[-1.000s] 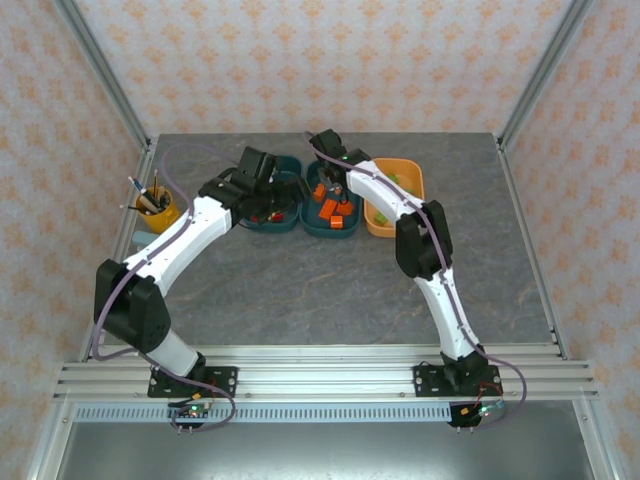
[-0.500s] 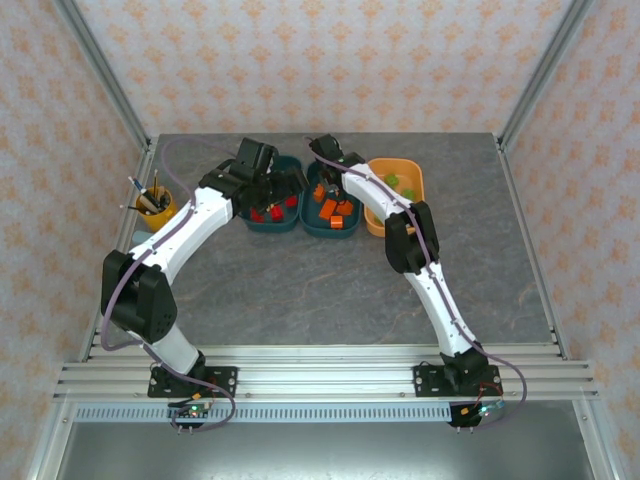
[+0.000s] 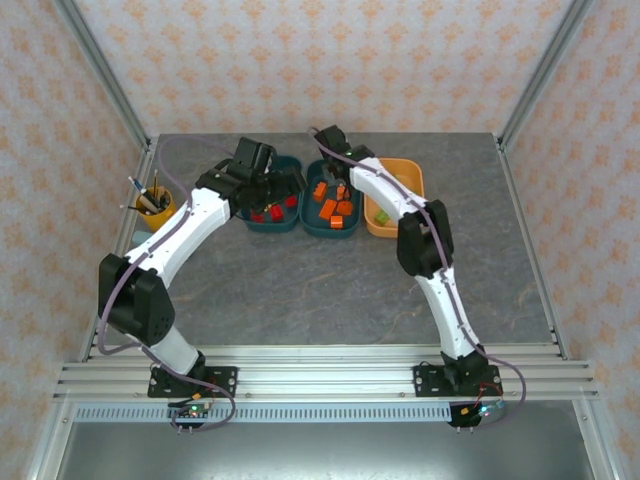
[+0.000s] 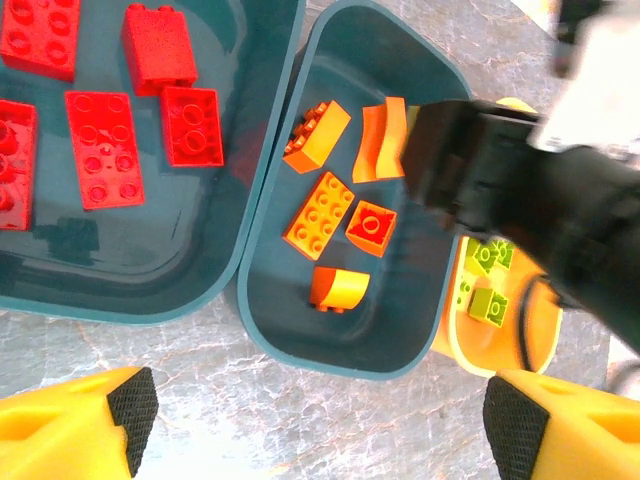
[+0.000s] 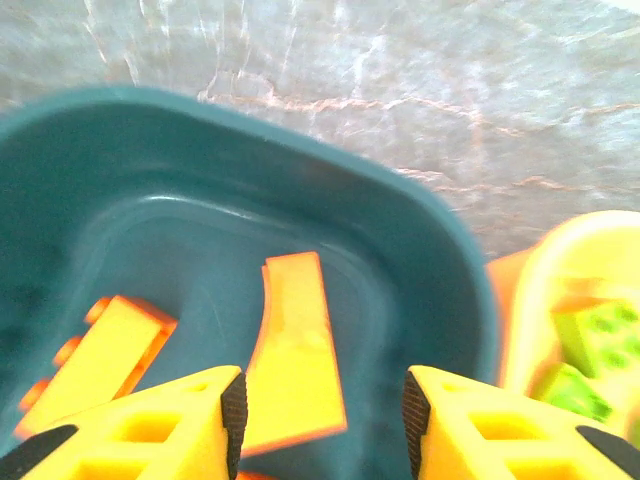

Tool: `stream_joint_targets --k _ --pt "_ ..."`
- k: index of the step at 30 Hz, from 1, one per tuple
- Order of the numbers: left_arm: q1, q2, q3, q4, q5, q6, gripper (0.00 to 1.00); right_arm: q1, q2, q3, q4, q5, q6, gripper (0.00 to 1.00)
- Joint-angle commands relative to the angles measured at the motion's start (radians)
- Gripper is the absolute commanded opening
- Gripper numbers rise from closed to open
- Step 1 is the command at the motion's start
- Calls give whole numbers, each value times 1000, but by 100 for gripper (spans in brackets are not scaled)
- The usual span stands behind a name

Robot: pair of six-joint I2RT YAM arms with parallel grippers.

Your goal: Sort the legos into containers by color

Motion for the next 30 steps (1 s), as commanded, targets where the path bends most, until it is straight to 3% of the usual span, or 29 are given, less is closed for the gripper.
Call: stream_joint_targets --k 1,8,12,16,18,22,24,27,30 --pt "9 -86 -2 -70 -39 40 88 8 -254 -140 110 15 43 47" --pt "18 -233 -114 -144 -68 61 88 9 -728 -685 309 13 116 49" --pt "28 -345 -208 -178 -84 73 89 9 -990 -932 301 7 156 54" --pt "49 -457 -301 -213 -94 84 91 9 -1245 -1141 212 0 203 70" --pt "55 -506 -337 -218 -100 87 100 7 -1337 -1201 137 39 246 100" --pt "61 -566 -380 -227 -120 100 100 8 -1461 -1262 45 29 256 99" --pt "61 -581 -385 -241 -183 123 100 7 -1489 -1282 53 49 271 99" --pt "60 -582 -374 -287 -337 173 100 6 -1452 -1254 -14 261 380 99" --pt "59 -593 -394 -319 -660 165 100 -27 -1389 -1248 -4 388 371 100"
